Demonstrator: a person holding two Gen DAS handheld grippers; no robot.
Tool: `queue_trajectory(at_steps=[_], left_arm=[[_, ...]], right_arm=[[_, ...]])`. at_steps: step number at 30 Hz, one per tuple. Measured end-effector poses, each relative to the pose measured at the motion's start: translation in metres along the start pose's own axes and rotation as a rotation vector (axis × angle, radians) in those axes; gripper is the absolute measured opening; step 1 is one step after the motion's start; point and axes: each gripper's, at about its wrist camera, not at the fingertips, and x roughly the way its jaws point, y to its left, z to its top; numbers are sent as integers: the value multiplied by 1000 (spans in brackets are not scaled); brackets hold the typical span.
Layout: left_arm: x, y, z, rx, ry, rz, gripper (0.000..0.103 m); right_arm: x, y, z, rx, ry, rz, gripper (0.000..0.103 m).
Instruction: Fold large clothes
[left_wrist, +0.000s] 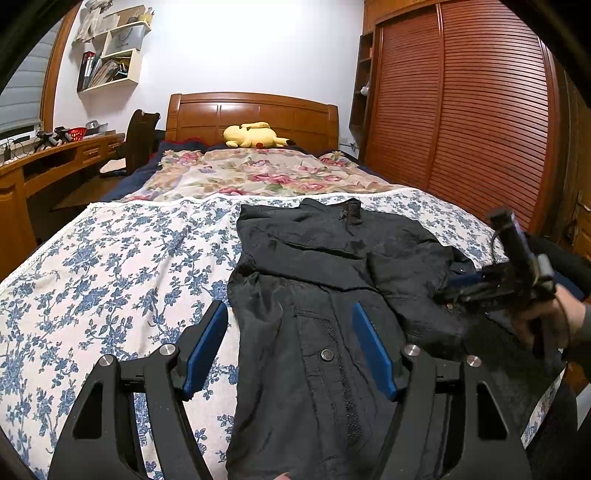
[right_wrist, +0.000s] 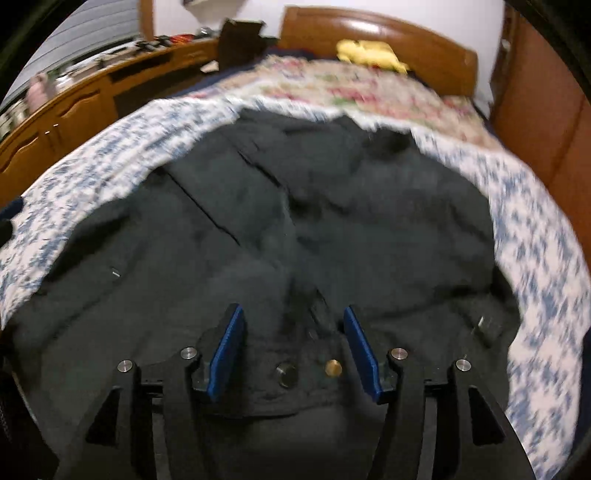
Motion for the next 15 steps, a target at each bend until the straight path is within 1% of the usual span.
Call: queue_trajectory(at_steps=[2, 4, 7, 11, 14, 15], left_arm=[[0, 1, 0, 1, 2, 0, 71], [0, 0, 0, 0, 1, 0, 71], [0, 0, 0, 1, 1, 0, 71], [1, 0, 0, 3, 3, -1, 71], [2, -2, -1, 8, 4, -3, 71], [2, -2, -1, 10, 4, -2, 71]], right_arm=[[12, -6, -4, 34, 18, 15, 60], [19, -10, -5, 58, 23, 36, 64], [25, -12, -4, 91, 28, 90, 64], [29, -7, -2, 83, 54, 144, 64], [31, 0, -2, 70, 76, 177, 55], [32, 2, -1, 69, 78, 196, 44]])
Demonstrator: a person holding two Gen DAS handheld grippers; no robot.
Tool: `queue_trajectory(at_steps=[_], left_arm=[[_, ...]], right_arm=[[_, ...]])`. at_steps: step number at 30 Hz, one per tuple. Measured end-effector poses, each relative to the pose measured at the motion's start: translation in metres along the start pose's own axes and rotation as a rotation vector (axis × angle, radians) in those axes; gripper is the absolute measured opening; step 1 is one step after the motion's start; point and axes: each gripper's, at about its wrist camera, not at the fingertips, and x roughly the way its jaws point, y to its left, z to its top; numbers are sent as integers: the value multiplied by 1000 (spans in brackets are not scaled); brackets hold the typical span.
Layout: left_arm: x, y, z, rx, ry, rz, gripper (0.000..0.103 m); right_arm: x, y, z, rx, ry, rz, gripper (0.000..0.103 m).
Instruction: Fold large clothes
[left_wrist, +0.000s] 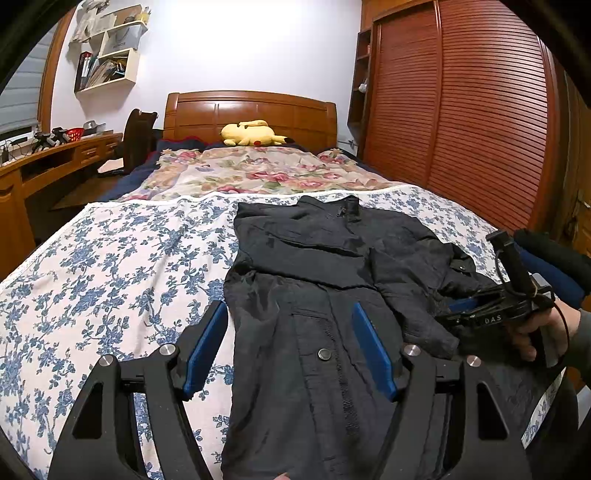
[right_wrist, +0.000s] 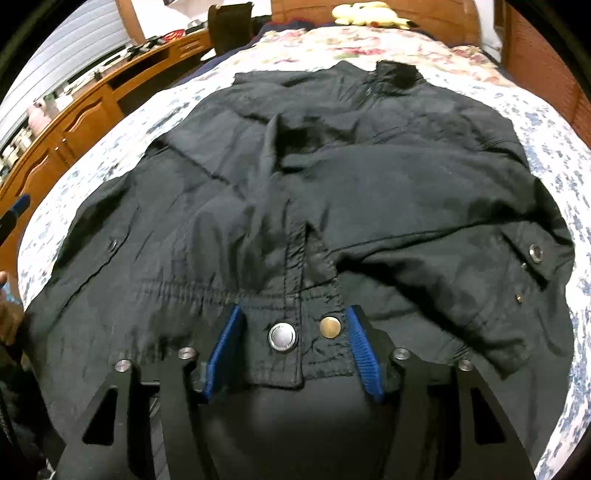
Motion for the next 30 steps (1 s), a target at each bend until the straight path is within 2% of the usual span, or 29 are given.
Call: queue_trajectory(at_steps=[1, 2, 3, 4, 7, 12, 16, 17, 19, 20, 22, 24, 28, 30], left_arm=[[0, 0, 0, 1, 0, 1, 71], [0, 0, 0, 2, 0, 2, 71], [0, 0, 0, 2, -1, 3, 71], [-1, 1, 0, 1, -2, 5, 71], [-5, 3, 0, -3, -6, 14, 71], [-10, 15, -2, -17, -10, 31, 71], [-13, 26, -6, -30, -4, 50, 71], [-14, 30, -7, -38, -4, 54, 71], [-17, 34, -8, -45, -6, 59, 71], [-18, 36, -8, -48, -8, 61, 71], [-20, 38, -9, -53, -12, 63, 71], [-23, 41, -10, -56, -15, 65, 71], [-24, 45, -9, -60, -17, 63, 71], [-24, 46, -9, -62, -16, 62, 71]], right_arm=[[0, -1, 2, -4, -3, 5, 34], [0, -1, 3, -9, -7, 12, 31], [-1, 2, 6, -15, -10, 31, 19], [-2, 5, 5, -26, -20, 40, 14], [-13, 28, 18, -84, -76, 10, 13], [-27, 77, 40, -180, -182, 2, 13], [-25, 123, 51, -241, -230, 37, 14], [-24, 133, 53, -249, -245, 51, 16], [-20, 141, 58, -252, -274, 73, 27], [-20, 141, 57, -252, -285, 83, 28], [-13, 144, 57, -254, -301, 26, 37], [-2, 143, 57, -245, -301, -53, 38], [35, 137, 57, -210, -238, -124, 38], [60, 132, 54, -183, -190, -123, 38]])
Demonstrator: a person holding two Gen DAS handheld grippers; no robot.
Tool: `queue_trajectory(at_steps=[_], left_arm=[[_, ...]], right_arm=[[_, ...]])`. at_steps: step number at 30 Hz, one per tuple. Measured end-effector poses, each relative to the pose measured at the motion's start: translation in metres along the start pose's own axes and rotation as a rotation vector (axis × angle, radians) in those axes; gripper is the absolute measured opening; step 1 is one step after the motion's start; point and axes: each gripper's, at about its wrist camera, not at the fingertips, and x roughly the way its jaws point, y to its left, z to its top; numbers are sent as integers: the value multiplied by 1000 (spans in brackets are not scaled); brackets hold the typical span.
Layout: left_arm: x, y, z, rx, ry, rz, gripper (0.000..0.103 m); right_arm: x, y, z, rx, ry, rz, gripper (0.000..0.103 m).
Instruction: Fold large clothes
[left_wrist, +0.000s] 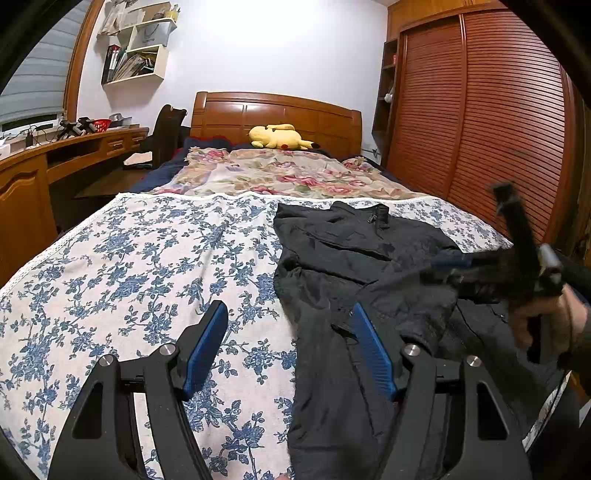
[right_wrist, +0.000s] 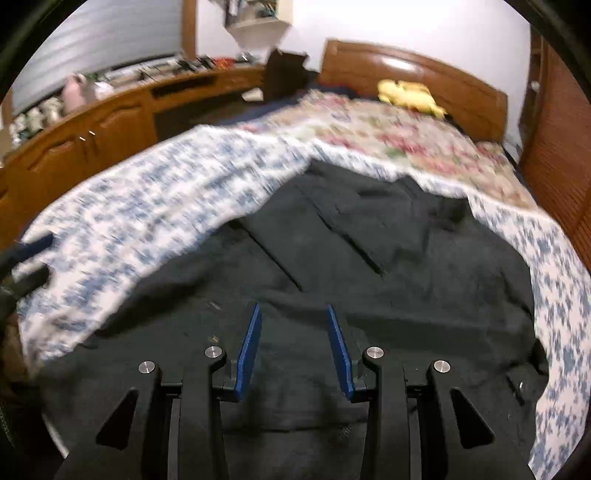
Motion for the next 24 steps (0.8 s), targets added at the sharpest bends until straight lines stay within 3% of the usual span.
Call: queue_trajectory(at_steps=[5, 10, 15, 24], left_arm=[[0, -1, -1, 8, 4, 1, 71], [2, -3, -2, 12, 11, 5, 71], [2, -8, -4, 24, 16, 8, 71], [-9, -26, -15, 57, 29, -11, 71]], right_arm=[[61, 9, -26, 31, 151, 37, 38], [78, 18, -32, 18, 132, 33, 38], [54, 11, -32, 4, 110, 34, 38], [-14, -17, -69, 9, 52, -26, 38]])
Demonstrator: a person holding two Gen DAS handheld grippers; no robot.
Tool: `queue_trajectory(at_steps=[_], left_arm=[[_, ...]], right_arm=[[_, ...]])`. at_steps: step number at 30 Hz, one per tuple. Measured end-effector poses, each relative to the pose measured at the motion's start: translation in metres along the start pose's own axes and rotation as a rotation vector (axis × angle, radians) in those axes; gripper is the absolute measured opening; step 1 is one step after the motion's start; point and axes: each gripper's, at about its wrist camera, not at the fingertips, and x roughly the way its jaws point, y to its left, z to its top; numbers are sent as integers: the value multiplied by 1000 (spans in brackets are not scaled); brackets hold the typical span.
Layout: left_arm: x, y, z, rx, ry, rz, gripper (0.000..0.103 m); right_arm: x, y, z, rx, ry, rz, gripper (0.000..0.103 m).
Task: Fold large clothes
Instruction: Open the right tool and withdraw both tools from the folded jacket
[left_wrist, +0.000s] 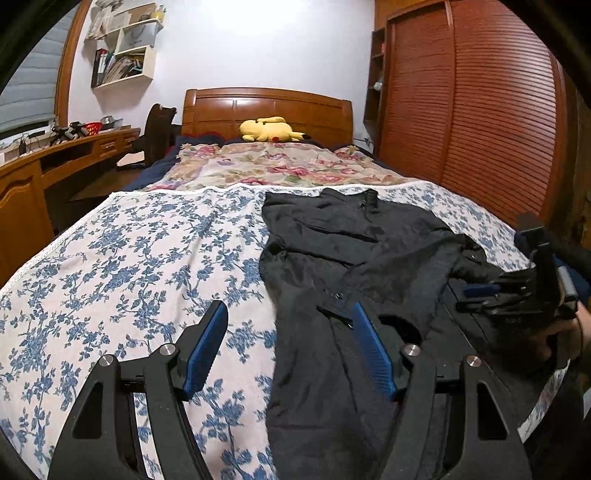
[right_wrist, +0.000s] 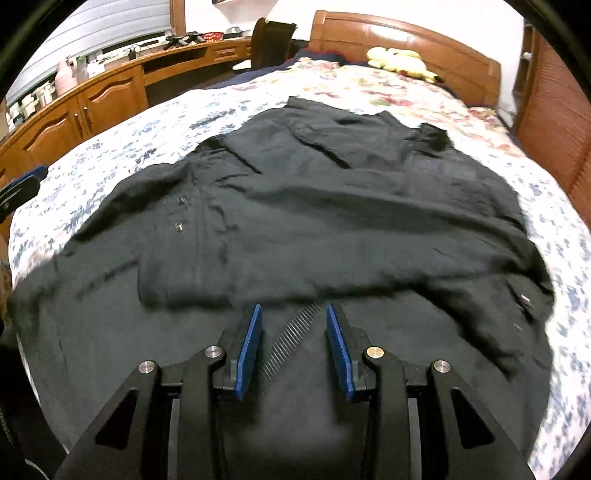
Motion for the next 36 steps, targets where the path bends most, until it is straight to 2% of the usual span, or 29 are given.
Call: queue_trajectory(at_steps=[2, 6, 7, 10, 11, 16, 18, 25, 32, 36], left_arm=[[-6, -5, -3, 12, -8, -13, 71], [-16, -12, -13, 15, 6, -27, 71], [-18, -14, -17, 14, 17, -35, 71], [-21, -17, -25, 7, 48, -41, 62], [-22, -18, -29, 5, 62, -47, 58], [-26, -20, -41, -3, 109, -34, 49], [-26, -21, -47, 1, 132, -9, 48], [-29, -13, -65, -15, 202, 44, 47], [-35, -5, -77, -57, 242, 56, 47], [-37, -11, -81, -40, 247, 64, 47]], right_arm=[[-13, -8, -14, 24, -7, -13, 38], [-37, -29, -45, 85, -36, -61, 65], [-41, -35, -52, 97, -33, -80, 68], [-50, -57, -78, 147, -3, -126, 68], [-52, -61, -83, 157, 2, -125, 68], [-82, -78, -107, 186, -22, -125, 68], [-93, -81, -116, 178, -26, -158, 68], [-129, -89, -141, 211, -17, -193, 68], [-140, -94, -152, 261, 2, -153, 68], [-147, -90, -158, 255, 5, -137, 68]])
